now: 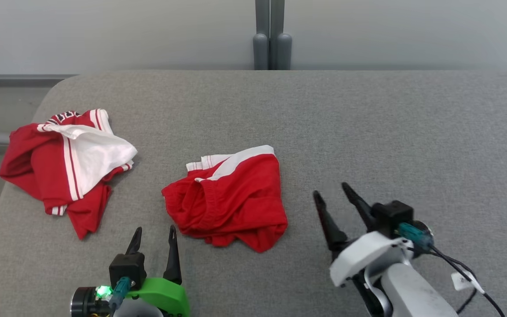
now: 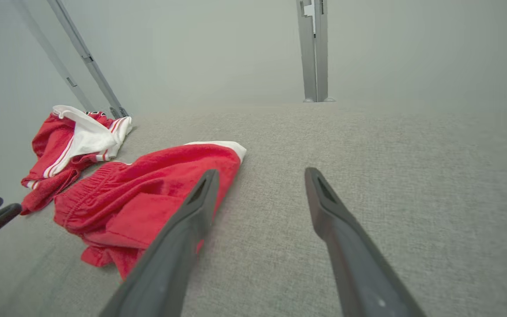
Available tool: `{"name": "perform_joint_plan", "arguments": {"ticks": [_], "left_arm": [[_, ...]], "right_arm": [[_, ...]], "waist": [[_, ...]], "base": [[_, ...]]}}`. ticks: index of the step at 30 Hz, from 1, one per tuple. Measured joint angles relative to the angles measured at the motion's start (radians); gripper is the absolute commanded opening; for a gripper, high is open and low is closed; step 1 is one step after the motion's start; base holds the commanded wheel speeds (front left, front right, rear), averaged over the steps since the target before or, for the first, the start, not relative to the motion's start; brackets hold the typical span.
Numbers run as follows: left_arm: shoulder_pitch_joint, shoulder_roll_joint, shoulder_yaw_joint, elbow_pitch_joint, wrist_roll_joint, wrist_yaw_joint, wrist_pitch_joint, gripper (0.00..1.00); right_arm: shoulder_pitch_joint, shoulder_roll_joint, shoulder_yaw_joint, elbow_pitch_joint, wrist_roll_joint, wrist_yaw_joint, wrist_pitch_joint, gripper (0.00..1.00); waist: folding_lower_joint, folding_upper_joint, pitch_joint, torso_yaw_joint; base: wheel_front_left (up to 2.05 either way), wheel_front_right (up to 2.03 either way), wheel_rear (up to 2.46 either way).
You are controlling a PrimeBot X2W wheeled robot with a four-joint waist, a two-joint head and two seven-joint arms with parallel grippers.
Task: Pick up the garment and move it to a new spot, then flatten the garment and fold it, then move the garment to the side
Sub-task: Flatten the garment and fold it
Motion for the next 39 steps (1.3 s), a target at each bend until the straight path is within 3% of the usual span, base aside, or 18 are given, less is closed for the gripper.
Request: {"name": "perform_joint_plan", "arguments": {"ticks": [8, 17, 24, 33, 35, 36, 37, 39], "left_arm": [[-0.015, 0.000, -0.047, 0.008, -0.037, 0.005, 0.000, 1.00], [-0.034, 0.000, -0.084, 0.007, -0.075, 0.021, 0.000, 1.00], [-0.054, 0.001, -0.116, 0.008, -0.111, 0.030, 0.000, 1.00], [-0.061, 0.000, -0.133, 0.004, -0.123, 0.040, 0.000, 1.00], [-0.065, 0.000, -0.134, 0.001, -0.125, 0.042, 0.000, 1.00], [-0.067, 0.000, -0.133, -0.001, -0.126, 0.043, 0.000, 1.00], [-0.069, 0.000, -0.133, -0.002, -0.126, 0.044, 0.000, 1.00], [-0.069, 0.000, -0.133, -0.003, -0.126, 0.047, 0.000, 1.00]], "right_arm": [[-0.225, -0.007, 0.270, 0.142, -0.013, 0.000, 0.026, 1.00], [-0.426, -0.076, 0.521, 0.238, 0.150, 0.000, 0.118, 1.00], [-0.553, -0.122, 0.664, 0.282, 0.304, 0.000, 0.214, 1.00], [-0.632, -0.120, 0.791, 0.334, 0.416, 0.000, 0.283, 1.00], [-0.638, -0.120, 0.810, 0.346, 0.427, 0.000, 0.287, 0.49], [-0.640, -0.120, 0.817, 0.351, 0.433, 0.000, 0.287, 0.12], [-0.643, -0.120, 0.823, 0.356, 0.434, 0.000, 0.287, 0.00], [-0.654, -0.122, 0.831, 0.375, 0.439, 0.000, 0.284, 0.00]], "waist": [[0.0000, 0.0000, 0.028, 0.074], [0.0000, 0.0000, 0.067, 0.172], [0.0000, 0.0000, 0.111, 0.232], [0.0000, 0.0000, 0.141, 0.274], [0.0000, 0.0000, 0.145, 0.278], [0.0000, 0.0000, 0.147, 0.280], [0.0000, 0.0000, 0.149, 0.281], [0.0000, 0.0000, 0.153, 0.282]], "base": [[0.00, 0.00, 0.00], [0.00, 0.00, 0.00], [0.00, 0.00, 0.00], [0.00, 0.00, 0.00], [0.00, 0.00, 0.00], [0.00, 0.00, 0.00], [0.00, 0.00, 0.00], [0.00, 0.00, 0.00]]}}
